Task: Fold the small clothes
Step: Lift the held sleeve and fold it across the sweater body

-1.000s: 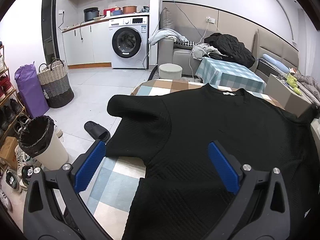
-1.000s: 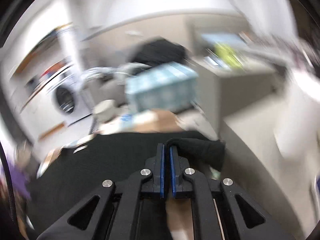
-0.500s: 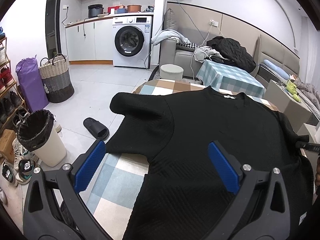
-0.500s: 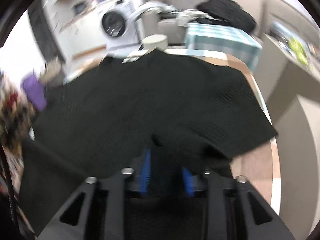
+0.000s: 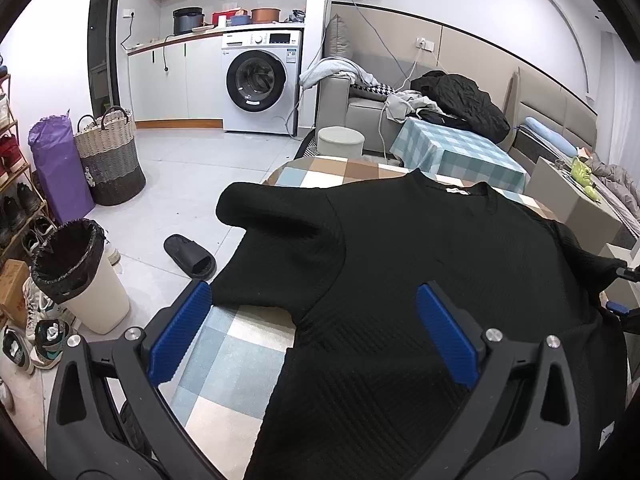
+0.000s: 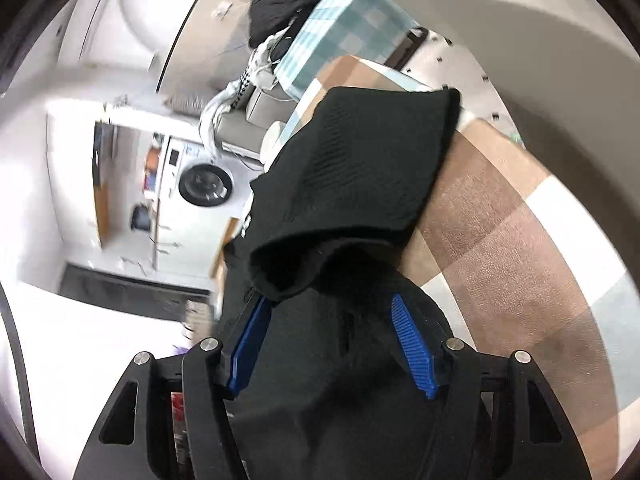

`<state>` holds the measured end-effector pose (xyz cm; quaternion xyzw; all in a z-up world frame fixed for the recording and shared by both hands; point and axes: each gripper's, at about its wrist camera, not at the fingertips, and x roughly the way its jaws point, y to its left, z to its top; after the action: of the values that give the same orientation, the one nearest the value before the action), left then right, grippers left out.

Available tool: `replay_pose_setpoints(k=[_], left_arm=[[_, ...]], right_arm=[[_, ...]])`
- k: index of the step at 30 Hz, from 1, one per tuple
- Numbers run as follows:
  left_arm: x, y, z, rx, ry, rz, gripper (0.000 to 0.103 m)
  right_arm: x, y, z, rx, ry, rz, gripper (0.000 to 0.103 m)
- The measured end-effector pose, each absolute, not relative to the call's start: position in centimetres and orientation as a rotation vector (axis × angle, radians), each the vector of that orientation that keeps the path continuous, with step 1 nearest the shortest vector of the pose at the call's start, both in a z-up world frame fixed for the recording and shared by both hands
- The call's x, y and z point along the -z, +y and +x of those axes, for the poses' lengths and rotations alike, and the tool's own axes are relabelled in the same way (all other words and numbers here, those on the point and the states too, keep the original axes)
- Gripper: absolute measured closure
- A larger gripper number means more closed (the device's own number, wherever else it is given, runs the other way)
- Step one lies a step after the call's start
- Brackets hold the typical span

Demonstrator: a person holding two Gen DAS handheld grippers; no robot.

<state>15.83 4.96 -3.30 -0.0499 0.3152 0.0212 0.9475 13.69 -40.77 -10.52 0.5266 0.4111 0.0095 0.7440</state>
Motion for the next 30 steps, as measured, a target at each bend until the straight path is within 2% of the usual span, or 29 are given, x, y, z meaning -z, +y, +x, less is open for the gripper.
replay_pose_setpoints(k=[11,15,21,23,25,26,27,28,30], left_arm=[[3.5,5.3,16.4,-0.056,0.651,-0.118,0.001],[3.4,4.9,16.4,-0.044,0.651,-0.113,0.001],[3.5,4.8,15.8,-0.047,0.648,-0.09,0.001],[3.8,4.9,16.0,-0.047,0.655,-0.096,0.001],[3.9,5.0,16.0,-0.047,0.659,-0.098,0.001],[3.9,5.0,16.0,-0.048,0.657,-0.097,0.001],[3.9,5.0,16.1,-0.047,0.656,-0.097,0.001],[3.9,5.0,16.1,-0.045,0.651,-0.095,0.001],[4.1,5.1,16.1,-0.049,0.645,-0.089,0.001]], right_arm=[[9.9,-41.2,9.8,0.061,0.855,1.209,0.036],[10.9,-42.1,11.1,0.067,0.849,1.313,0.035],[12.0,-42.1,15.3,0.142,0.899,1.264,0.036],[12.3,-42.3,16.4,0.162,0.893,1.243,0.042],[12.6,-42.3,17.3,0.198,0.919,1.205,0.068],[12.5,-42.4,17.7,0.216,0.928,1.178,0.077],[12.0,-42.4,18.3,0.244,0.925,1.115,0.094],[11.0,-42.5,18.7,0.293,0.905,1.032,0.099],[8.4,-42.4,19.2,0.352,0.852,0.89,0.099]])
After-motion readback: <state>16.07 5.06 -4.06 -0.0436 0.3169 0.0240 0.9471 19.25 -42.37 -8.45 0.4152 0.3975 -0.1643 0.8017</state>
